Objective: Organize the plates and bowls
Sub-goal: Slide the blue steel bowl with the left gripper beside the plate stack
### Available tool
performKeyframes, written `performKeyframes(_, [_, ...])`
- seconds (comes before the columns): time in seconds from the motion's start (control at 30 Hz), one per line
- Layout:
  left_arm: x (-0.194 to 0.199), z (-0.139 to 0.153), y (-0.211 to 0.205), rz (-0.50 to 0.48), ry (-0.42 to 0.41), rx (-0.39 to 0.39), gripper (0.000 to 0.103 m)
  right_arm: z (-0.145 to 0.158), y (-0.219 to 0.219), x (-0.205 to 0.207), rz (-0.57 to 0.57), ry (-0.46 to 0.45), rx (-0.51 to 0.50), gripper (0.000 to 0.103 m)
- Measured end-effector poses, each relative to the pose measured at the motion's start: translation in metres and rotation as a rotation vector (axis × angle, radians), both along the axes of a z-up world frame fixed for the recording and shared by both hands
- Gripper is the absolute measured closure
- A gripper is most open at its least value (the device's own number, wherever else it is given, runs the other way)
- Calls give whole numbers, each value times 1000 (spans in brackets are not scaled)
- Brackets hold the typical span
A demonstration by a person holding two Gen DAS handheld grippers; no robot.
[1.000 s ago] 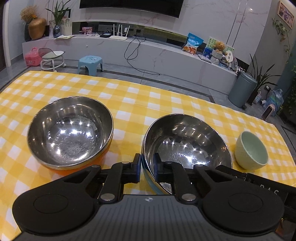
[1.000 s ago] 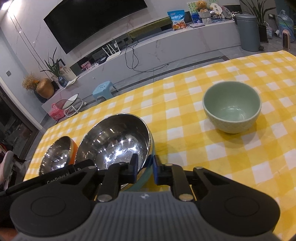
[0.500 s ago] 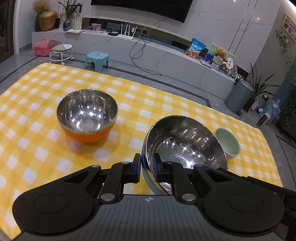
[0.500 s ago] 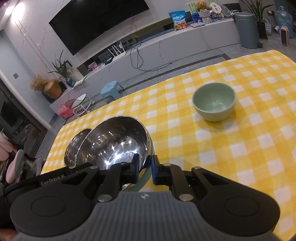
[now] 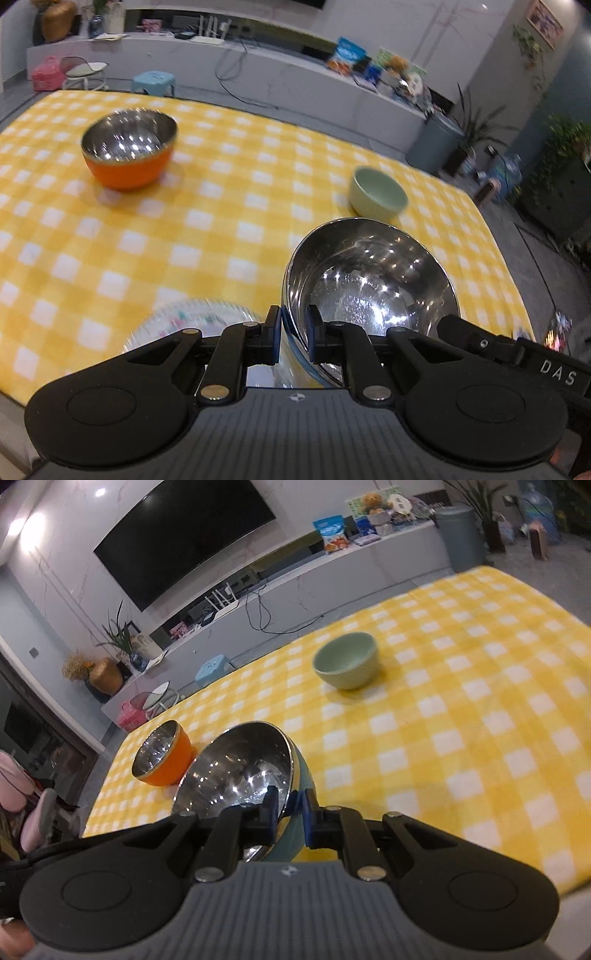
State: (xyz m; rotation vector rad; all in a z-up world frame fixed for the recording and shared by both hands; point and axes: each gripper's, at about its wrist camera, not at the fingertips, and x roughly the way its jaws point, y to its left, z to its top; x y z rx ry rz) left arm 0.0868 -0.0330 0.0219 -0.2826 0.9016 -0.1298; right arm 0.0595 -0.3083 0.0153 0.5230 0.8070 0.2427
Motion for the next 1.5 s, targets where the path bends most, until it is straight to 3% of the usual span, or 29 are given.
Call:
performKeyframes(0.2, [-13, -15, -15, -23, 52, -4, 87, -19, -24, -19, -41, 26, 51, 92])
performKeyframes(0.43, [-21, -30, -31, -27, 104, -5, 86, -25, -28, -29, -64, -5, -1, 93])
performKeyframes(0.67, [-21, -34, -32, -30, 127, -32, 84, -36, -34, -25, -93, 45, 8, 93])
performKeyframes(0.97, [-17, -38, -33, -25, 84, -41, 85, -38, -21, -22, -90, 42, -107, 93])
performKeyframes(1.5, [-17, -39, -40, -61, 54, -3, 85, -40, -17, -20, -94, 61, -147, 89])
